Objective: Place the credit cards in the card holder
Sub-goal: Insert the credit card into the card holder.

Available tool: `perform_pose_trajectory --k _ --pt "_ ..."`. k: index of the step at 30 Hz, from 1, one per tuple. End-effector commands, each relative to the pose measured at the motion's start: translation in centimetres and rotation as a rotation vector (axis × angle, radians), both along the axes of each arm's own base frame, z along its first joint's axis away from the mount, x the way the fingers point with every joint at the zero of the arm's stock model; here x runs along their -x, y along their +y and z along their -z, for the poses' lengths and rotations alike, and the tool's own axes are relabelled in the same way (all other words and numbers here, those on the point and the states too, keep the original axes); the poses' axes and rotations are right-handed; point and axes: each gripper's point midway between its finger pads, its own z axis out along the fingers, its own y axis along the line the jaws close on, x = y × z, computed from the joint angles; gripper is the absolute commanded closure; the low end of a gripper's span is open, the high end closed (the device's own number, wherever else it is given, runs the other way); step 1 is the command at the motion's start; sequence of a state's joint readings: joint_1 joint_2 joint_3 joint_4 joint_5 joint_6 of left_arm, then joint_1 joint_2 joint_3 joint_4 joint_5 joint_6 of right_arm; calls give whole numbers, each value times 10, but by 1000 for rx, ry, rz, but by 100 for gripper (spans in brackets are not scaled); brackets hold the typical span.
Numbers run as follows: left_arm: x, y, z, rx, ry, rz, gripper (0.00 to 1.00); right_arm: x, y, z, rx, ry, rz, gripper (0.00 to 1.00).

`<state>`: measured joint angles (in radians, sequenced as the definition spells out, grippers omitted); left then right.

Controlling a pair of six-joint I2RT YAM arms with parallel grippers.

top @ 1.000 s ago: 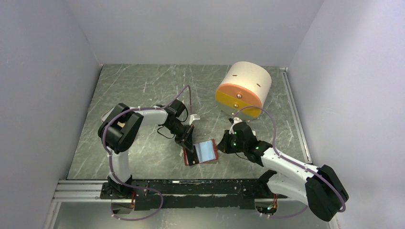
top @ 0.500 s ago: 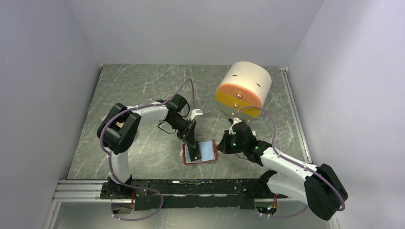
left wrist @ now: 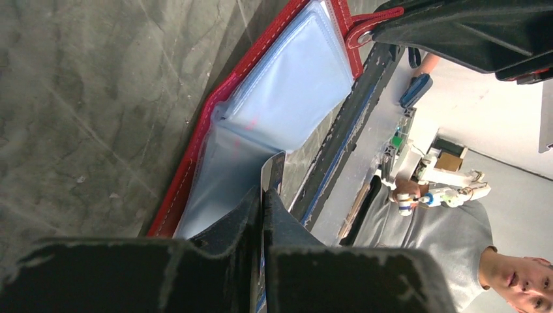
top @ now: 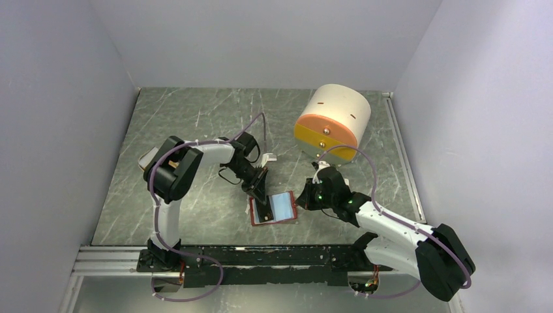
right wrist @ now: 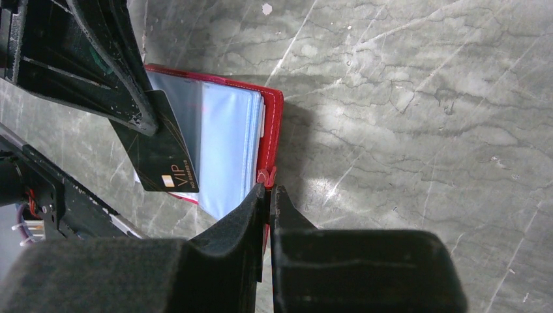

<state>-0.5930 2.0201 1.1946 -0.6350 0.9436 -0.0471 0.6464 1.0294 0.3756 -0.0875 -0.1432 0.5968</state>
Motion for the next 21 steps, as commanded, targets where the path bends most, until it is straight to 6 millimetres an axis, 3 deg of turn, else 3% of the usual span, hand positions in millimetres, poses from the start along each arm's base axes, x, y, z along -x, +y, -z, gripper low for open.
perform_pose_trajectory --k 1,9,16,21 --pt "-8 -1 0 37 -12 -31 91 -3 0 -3 -13 -11 1 95" --pt "-9 -6 -3 79 10 -48 91 -4 3 -3 -20 -10 -9 95" --pt "-11 -13 -17 145 12 -50 91 -4 2 1 0 -2 -11 95" --pt "-9 -9 -7 114 21 -54 91 -2 0 4 -1 3 -5 95"
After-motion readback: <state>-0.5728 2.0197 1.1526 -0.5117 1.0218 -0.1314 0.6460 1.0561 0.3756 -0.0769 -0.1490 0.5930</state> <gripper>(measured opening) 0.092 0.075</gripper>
